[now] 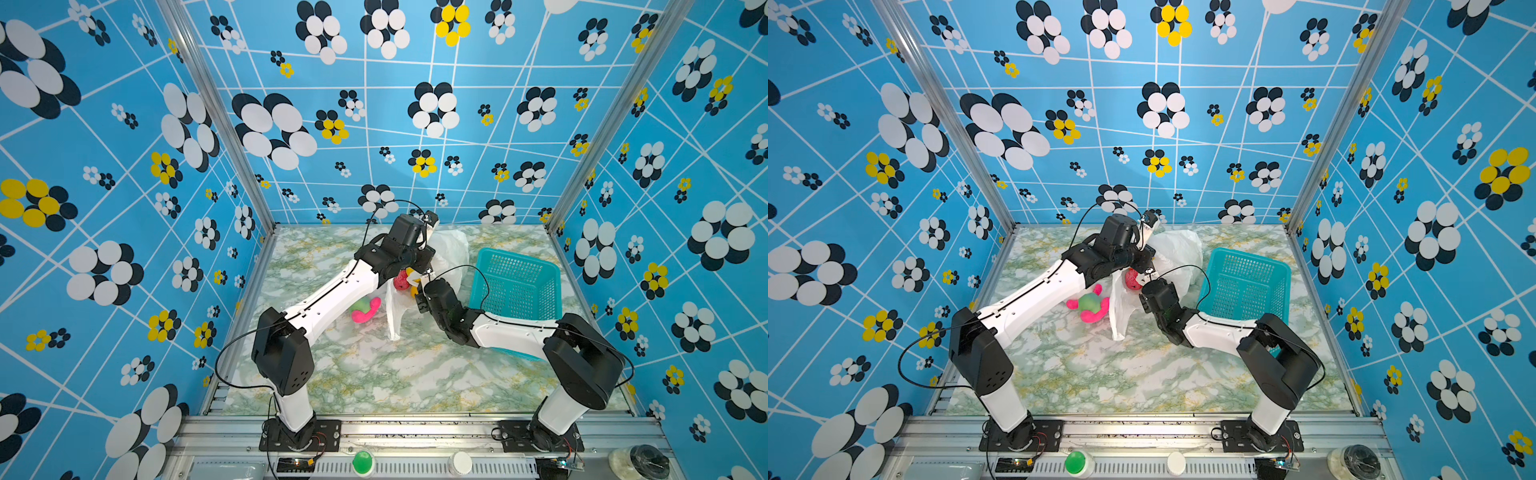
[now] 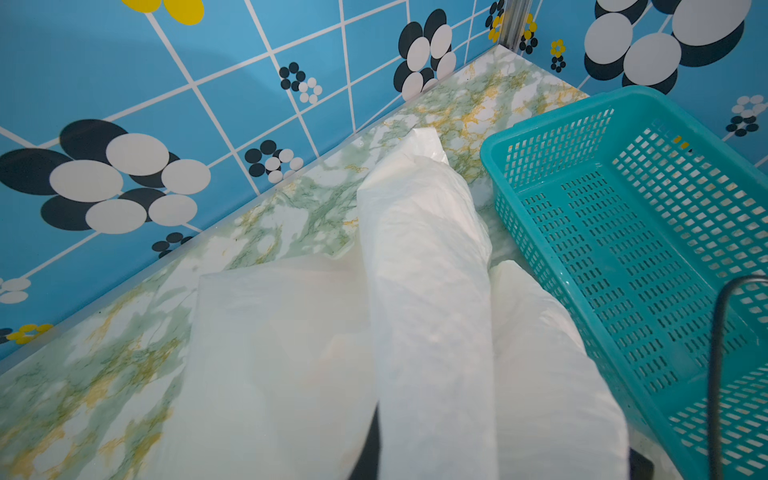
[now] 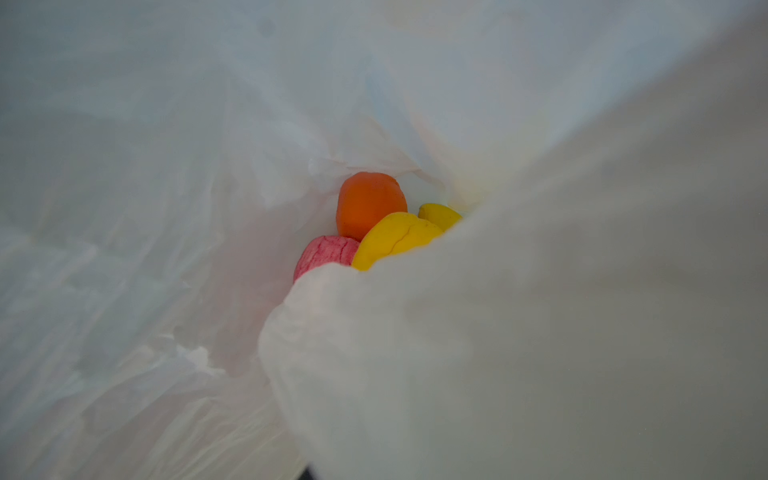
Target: Untie the knot of the plastic bag and take out the fruit
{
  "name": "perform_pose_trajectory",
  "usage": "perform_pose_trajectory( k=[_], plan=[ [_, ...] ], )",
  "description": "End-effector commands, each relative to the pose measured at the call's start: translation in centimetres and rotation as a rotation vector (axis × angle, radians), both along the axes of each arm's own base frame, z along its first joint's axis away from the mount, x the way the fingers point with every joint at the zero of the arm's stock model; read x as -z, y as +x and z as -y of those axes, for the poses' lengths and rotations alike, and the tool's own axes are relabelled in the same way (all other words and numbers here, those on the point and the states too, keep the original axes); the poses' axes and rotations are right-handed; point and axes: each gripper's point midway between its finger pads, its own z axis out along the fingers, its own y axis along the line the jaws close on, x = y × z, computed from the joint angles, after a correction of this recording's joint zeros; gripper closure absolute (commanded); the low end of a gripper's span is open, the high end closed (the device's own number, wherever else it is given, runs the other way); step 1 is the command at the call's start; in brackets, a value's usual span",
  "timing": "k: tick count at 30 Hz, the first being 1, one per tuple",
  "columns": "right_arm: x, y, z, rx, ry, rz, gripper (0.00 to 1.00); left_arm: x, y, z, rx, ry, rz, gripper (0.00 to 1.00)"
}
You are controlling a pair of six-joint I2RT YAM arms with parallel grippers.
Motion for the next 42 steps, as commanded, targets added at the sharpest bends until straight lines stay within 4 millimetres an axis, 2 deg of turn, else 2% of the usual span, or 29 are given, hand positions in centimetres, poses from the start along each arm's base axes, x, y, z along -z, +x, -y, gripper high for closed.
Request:
perform_pose_trajectory(
  k=[1, 4, 7, 8, 10, 13, 16, 17, 18, 19, 21, 24, 27, 29, 34, 39, 42],
  plan=[
    [0.1, 0.4, -0.2, 0.015, 0.017, -0.006, 0.68, -1.6, -0.5, 0.2, 0.005, -0.053, 0.018, 1.00],
    [-0.9, -1.1, -0.2, -0.049, 0.040, 0.008, 0.64, -1.3, 0.2, -0.4, -0.033, -0.044, 0.026, 1.00],
    [-3.0, -3.7, 1.4, -0.108, 0.081, 0.107, 0.44, -1.2, 0.8, -1.2, -0.070, -0.045, 0.023, 1.00],
    [-4.2, -4.6, 1.9, -0.131, 0.108, 0.150, 0.41, -1.2, 0.9, -1.2, -0.070, -0.050, 0.020, 1.00],
    [-5.4, -6.3, 3.5, -0.154, 0.116, 0.219, 0.35, -1.3, 0.9, -1.2, -0.066, -0.062, 0.010, 1.00],
    [-5.1, -7.2, 5.6, -0.131, 0.028, 0.256, 0.21, -1.5, 0.6, -0.8, -0.043, -0.075, -0.003, 1.00],
    [-3.4, -7.4, 6.2, -0.144, -0.088, 0.246, 0.19, -1.5, 0.3, -0.5, -0.022, -0.083, -0.015, 1.00],
    [-3.0, -7.4, 6.3, -0.146, -0.109, 0.244, 0.04, -1.5, 0.3, -0.5, -0.021, -0.085, -0.016, 1.00],
    [-2.6, -7.5, 6.6, -0.142, -0.125, 0.250, 0.01, -1.3, 0.2, -0.5, -0.021, -0.082, -0.020, 1.00],
    [-2.0, -7.7, 6.8, -0.144, -0.136, 0.252, 0.01, -1.3, 0.2, -0.4, -0.018, -0.082, -0.023, 1.00],
    [-2.2, -8.3, 7.0, -0.162, -0.105, 0.283, 0.01, -1.2, 0.2, -0.4, -0.020, -0.080, -0.025, 1.00],
    [-3.5, -9.4, 7.2, -0.192, -0.054, 0.312, 0.02, -1.3, 0.3, -0.3, -0.017, -0.081, -0.025, 1.00],
    [-4.9, -11.4, 6.3, -0.313, 0.003, 0.339, 0.10, -1.4, 0.3, -0.3, -0.017, -0.081, -0.023, 1.00],
    [-5.5, -12.7, 5.4, -0.388, 0.028, 0.358, 0.11, -1.4, 0.3, -0.3, -0.016, -0.085, -0.023, 1.00],
    [-5.4, -12.1, 4.9, -0.358, 0.025, 0.348, 0.07, -1.2, 0.2, -0.3, -0.014, -0.082, -0.030, 1.00],
    [-4.8, -12.2, 1.0, -0.447, 0.037, 0.315, 0.05, -1.4, 0.0, -0.3, -0.009, -0.089, -0.031, 1.00],
    [-4.6, -10.7, -0.7, -0.411, 0.031, 0.292, 0.05, -1.6, -0.1, -0.3, -0.007, -0.092, -0.030, 1.00]
  ],
)
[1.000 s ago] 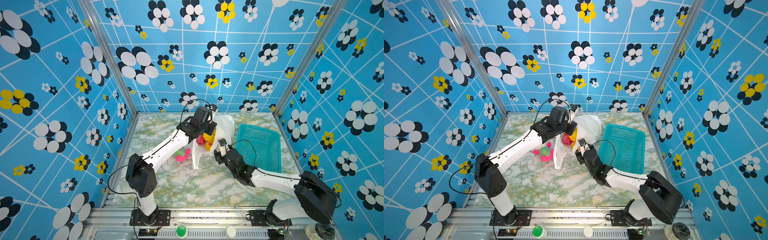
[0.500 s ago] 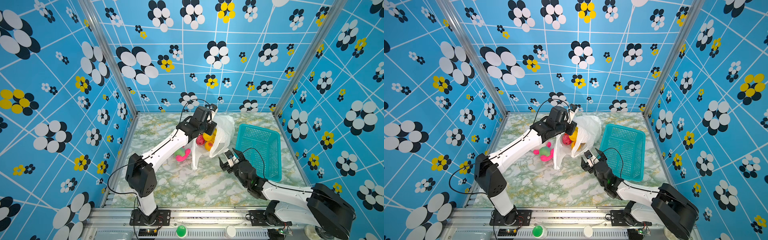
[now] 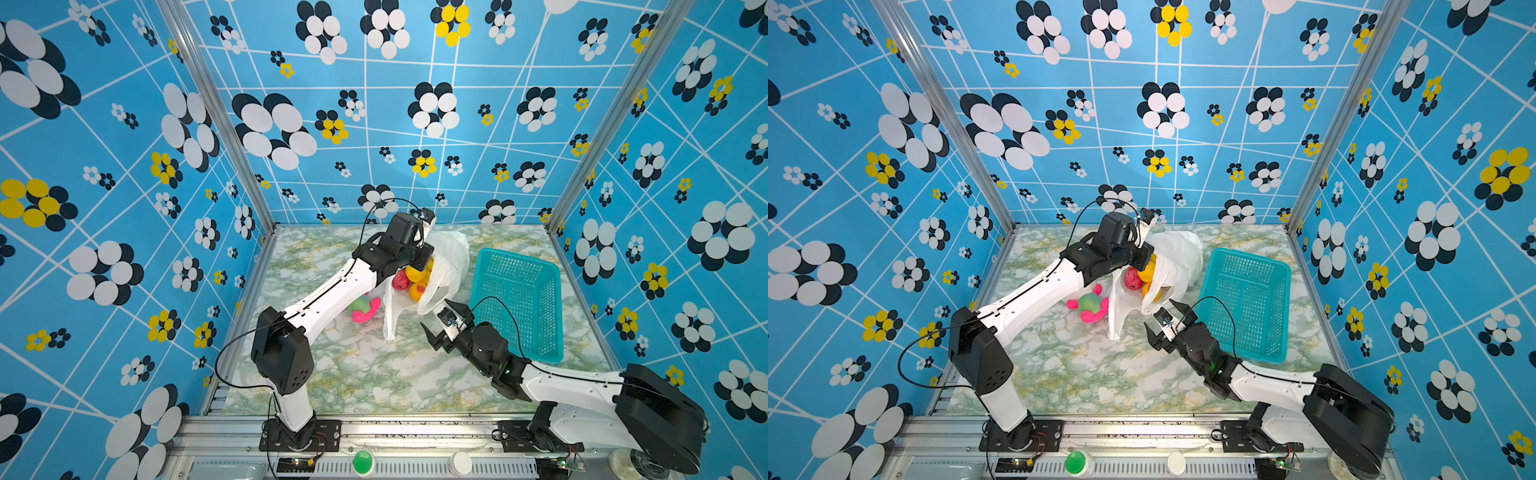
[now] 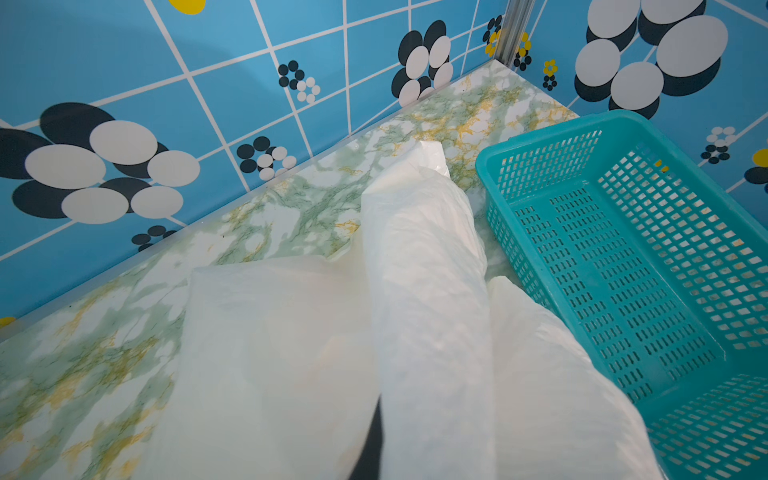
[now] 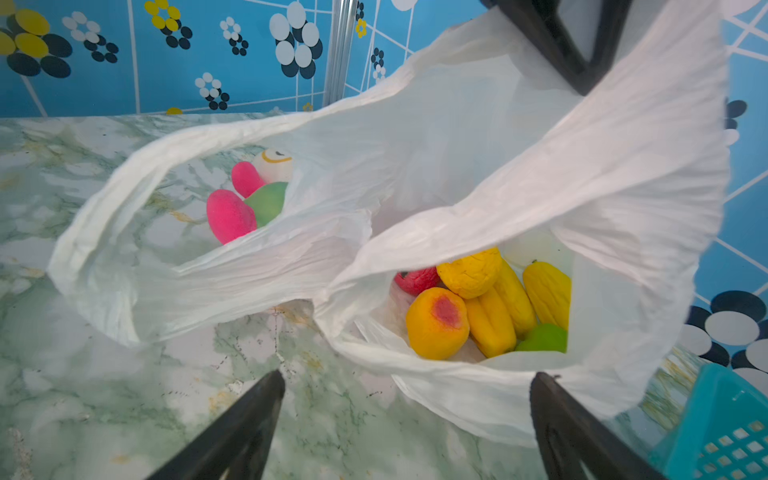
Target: Untie the knot of the plastic bag and take out the fruit
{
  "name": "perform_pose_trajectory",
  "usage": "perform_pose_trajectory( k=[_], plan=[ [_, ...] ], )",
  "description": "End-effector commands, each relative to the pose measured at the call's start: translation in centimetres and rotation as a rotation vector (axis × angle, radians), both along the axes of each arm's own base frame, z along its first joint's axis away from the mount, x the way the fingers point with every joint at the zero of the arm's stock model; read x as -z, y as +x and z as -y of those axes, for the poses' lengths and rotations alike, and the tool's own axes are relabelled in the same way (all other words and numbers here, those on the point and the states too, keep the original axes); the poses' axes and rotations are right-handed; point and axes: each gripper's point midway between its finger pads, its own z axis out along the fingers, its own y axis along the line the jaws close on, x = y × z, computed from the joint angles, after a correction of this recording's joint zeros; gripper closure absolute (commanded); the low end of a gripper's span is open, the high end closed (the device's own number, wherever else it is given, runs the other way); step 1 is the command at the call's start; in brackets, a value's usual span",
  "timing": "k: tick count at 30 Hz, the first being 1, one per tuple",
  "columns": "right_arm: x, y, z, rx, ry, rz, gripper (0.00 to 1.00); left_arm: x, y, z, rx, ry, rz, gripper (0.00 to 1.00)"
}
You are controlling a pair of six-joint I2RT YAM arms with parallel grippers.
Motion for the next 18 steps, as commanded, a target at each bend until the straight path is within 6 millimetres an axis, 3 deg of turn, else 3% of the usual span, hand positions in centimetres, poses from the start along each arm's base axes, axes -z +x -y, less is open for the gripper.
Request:
perform_pose_trajectory(
  k=[1, 4, 6, 9, 11, 15, 18],
  plan=[
    [-2.2, 1.8, -2.0, 0.043, 0.066, 0.017, 0.05, -1.4, -0.5, -0.2, 0.005, -0.034, 0.001, 1.00],
    [-2.6, 4.2, -1.8, 0.188, 0.079, 0.021, 0.14, -1.3, -0.7, -0.2, 0.015, -0.038, 0.000, 1.00],
    [-3.0, 5.3, -0.6, 0.297, 0.097, 0.024, 0.28, -1.1, -0.7, -0.3, 0.011, -0.030, -0.001, 1.00],
    [-4.0, 4.8, 1.2, 0.345, 0.147, 0.054, 0.77, -1.2, -0.7, -0.8, -0.002, -0.022, 0.010, 0.96],
    [-5.0, 4.1, 2.2, 0.342, 0.171, 0.081, 1.00, -1.3, -0.7, -1.0, -0.003, -0.020, 0.023, 0.78],
    [-6.8, 2.8, 4.0, 0.330, 0.162, 0.093, 1.00, -0.9, -0.8, -1.9, -0.023, 0.018, 0.041, 0.48],
    [-7.3, 2.6, 5.5, 0.350, 0.153, 0.083, 1.00, -0.6, -0.5, -2.7, -0.047, 0.044, 0.044, 0.43]
  ],
)
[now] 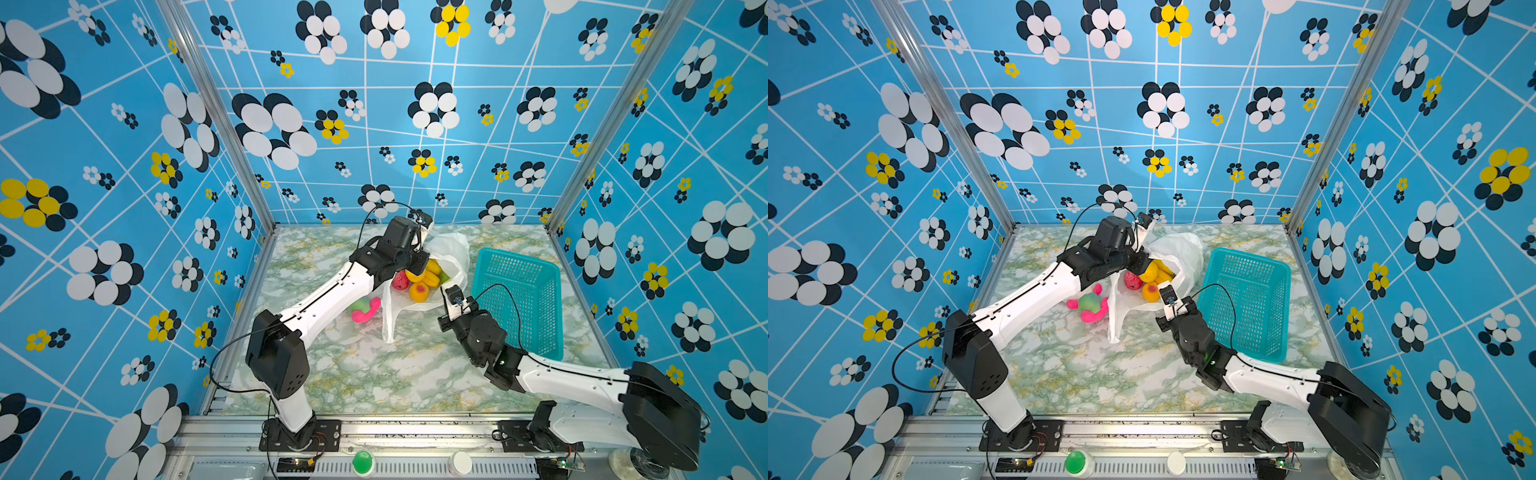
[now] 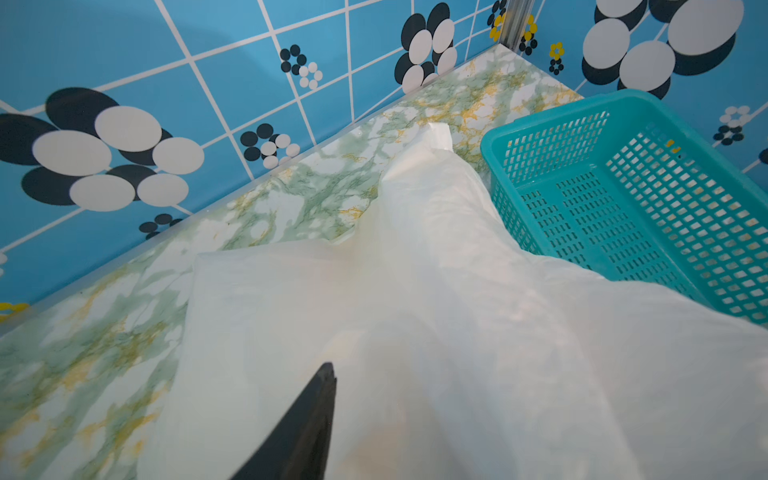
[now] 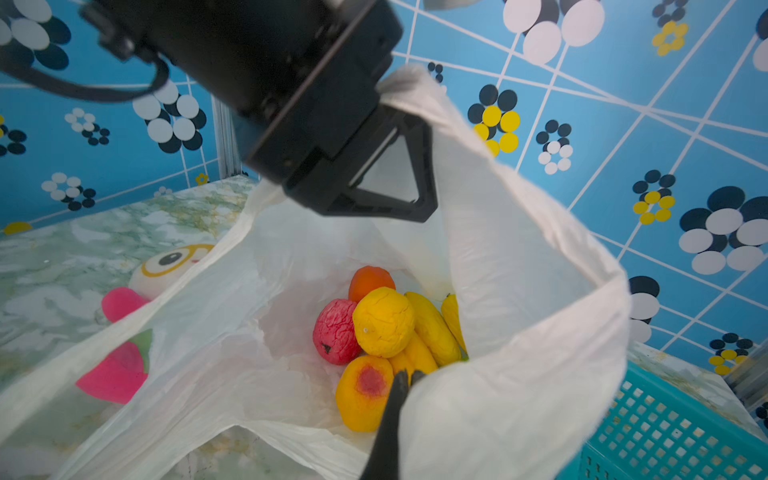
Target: Untie the knot of the plastic bag and take out the fruit
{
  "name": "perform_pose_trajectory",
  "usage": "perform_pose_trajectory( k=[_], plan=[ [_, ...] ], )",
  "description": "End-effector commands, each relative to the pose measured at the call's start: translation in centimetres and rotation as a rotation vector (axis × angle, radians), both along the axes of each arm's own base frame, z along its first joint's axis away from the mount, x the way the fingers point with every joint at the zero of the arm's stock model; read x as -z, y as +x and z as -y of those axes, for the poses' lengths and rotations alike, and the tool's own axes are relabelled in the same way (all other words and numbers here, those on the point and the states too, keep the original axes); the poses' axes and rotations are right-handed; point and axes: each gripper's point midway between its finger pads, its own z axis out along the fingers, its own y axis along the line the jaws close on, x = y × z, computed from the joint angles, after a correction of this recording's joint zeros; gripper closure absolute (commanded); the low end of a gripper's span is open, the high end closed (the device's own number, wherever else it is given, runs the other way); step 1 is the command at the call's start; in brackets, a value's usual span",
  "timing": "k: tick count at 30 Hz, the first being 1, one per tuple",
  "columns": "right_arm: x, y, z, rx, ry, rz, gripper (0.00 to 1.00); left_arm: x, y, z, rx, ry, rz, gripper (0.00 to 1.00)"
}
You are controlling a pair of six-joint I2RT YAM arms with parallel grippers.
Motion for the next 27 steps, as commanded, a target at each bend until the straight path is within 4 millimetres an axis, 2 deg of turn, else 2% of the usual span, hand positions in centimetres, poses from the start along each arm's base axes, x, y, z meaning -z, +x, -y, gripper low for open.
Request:
perform_pose_trajectory(
  k=[1, 2, 5, 11, 14, 23, 27],
  plan=[
    [0.5, 0.2, 2.4, 0.065, -0.030, -0.031, 1.00, -1.2, 0.2, -1.7, -0.038, 0.018, 0.040, 0.43],
    [0.5, 0.3, 3.0, 0.081, -0.029, -0.036, 1.00, -1.0, 0.3, -1.8, -0.040, 0.020, 0.037, 0.49],
    [0.6, 1.0, 5.9, 0.156, -0.002, -0.055, 1.00, -1.1, 0.2, -1.5, -0.026, 0.014, 0.031, 0.99],
    [1.3, 3.6, 11.5, 0.333, 0.050, -0.169, 0.99, -1.7, -0.3, -1.7, -0.020, -0.010, 0.043, 1.00],
    [2.6, 5.2, 12.5, 0.383, 0.051, -0.252, 0.98, -1.9, -0.4, -2.0, -0.032, -0.012, 0.054, 1.00],
    [3.3, 10.4, 9.9, 0.405, -0.007, -0.355, 0.86, -3.1, -0.1, -4.7, -0.097, -0.043, 0.077, 1.00],
    [4.0, 11.7, 9.3, 0.419, -0.048, -0.395, 0.82, -3.4, -0.1, -5.6, -0.106, -0.074, 0.077, 1.00]
  ],
)
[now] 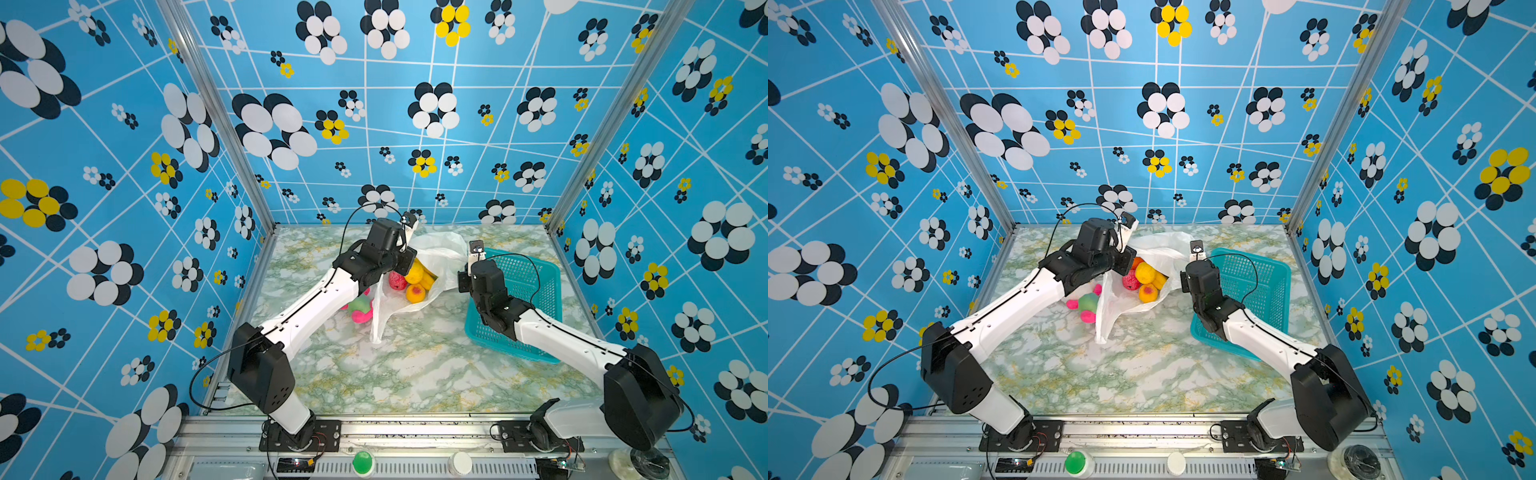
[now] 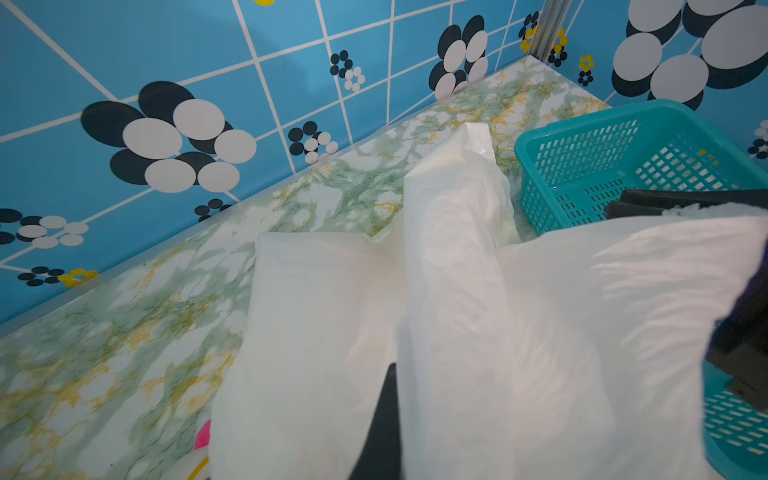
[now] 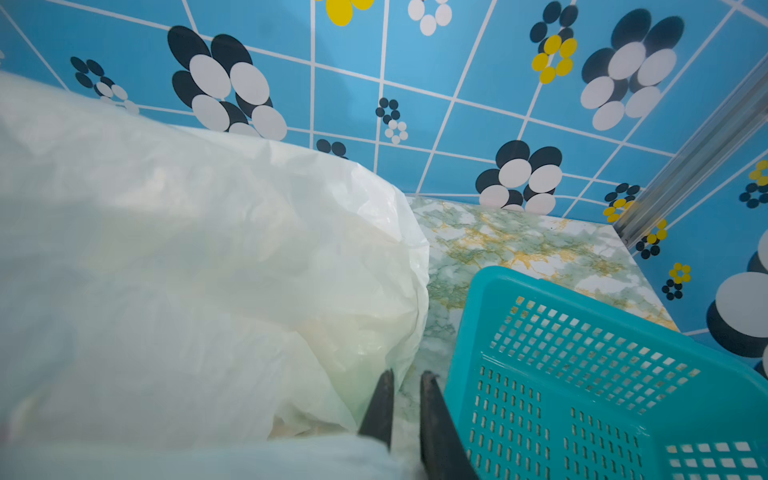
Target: Untie the knot of the plastic bag and take out the fruit
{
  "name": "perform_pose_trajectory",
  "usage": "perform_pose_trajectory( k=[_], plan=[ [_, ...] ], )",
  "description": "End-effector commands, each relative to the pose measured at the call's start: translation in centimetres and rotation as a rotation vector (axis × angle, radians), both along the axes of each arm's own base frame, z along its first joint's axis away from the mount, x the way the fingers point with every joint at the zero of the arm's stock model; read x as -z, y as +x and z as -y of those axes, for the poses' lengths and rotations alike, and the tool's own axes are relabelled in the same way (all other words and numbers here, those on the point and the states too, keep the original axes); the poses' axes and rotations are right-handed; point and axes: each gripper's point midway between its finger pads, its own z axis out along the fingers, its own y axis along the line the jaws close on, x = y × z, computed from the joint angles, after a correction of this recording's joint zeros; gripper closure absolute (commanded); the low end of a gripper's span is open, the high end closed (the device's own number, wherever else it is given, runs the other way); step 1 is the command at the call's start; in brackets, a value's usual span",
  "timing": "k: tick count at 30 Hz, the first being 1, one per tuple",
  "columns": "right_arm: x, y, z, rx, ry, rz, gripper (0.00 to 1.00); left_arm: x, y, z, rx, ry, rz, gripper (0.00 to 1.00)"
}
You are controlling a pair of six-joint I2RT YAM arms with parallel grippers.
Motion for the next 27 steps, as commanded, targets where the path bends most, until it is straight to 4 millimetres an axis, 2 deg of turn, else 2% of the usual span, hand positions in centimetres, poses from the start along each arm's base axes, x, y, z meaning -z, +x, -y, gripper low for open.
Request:
perform_pose_trajectory(
  k=[1, 5, 7, 10, 13, 18, 23, 27],
  plan=[
    [1.0, 0.3, 1.3, 0.056, -0.043, -0.064, 0.76, -2.0, 0.3, -1.2, -0.035, -0.059, 0.040, 1.00],
    [0.2, -0.8, 1.2, 0.016, 0.000, -0.030, 0.46, -1.6, 0.7, -0.9, -0.029, -0.057, 0.018, 1.00],
    [-0.5, -1.9, 1.5, 0.001, 0.030, -0.006, 0.36, -1.4, 0.8, -0.6, -0.022, -0.061, 0.011, 1.00],
    [-1.3, -3.7, 2.0, -0.031, 0.067, 0.025, 0.27, -1.3, 1.0, -0.6, -0.023, -0.060, 0.004, 1.00],
    [-2.3, -5.8, 1.9, -0.101, 0.130, 0.072, 0.23, -1.3, 0.9, -0.3, -0.010, -0.071, -0.005, 1.00],
    [-4.6, -9.1, 2.2, -0.181, 0.211, 0.159, 0.21, -0.9, 1.0, 0.1, 0.001, -0.076, -0.020, 1.00],
    [-7.4, -11.9, 2.0, -0.262, 0.256, 0.240, 0.26, -0.8, 1.1, 0.1, -0.001, -0.077, -0.026, 1.00],
    [-9.1, -14.0, 0.4, -0.363, 0.256, 0.271, 0.29, -0.8, 1.3, 0.1, -0.001, -0.077, -0.027, 1.00]
  ],
)
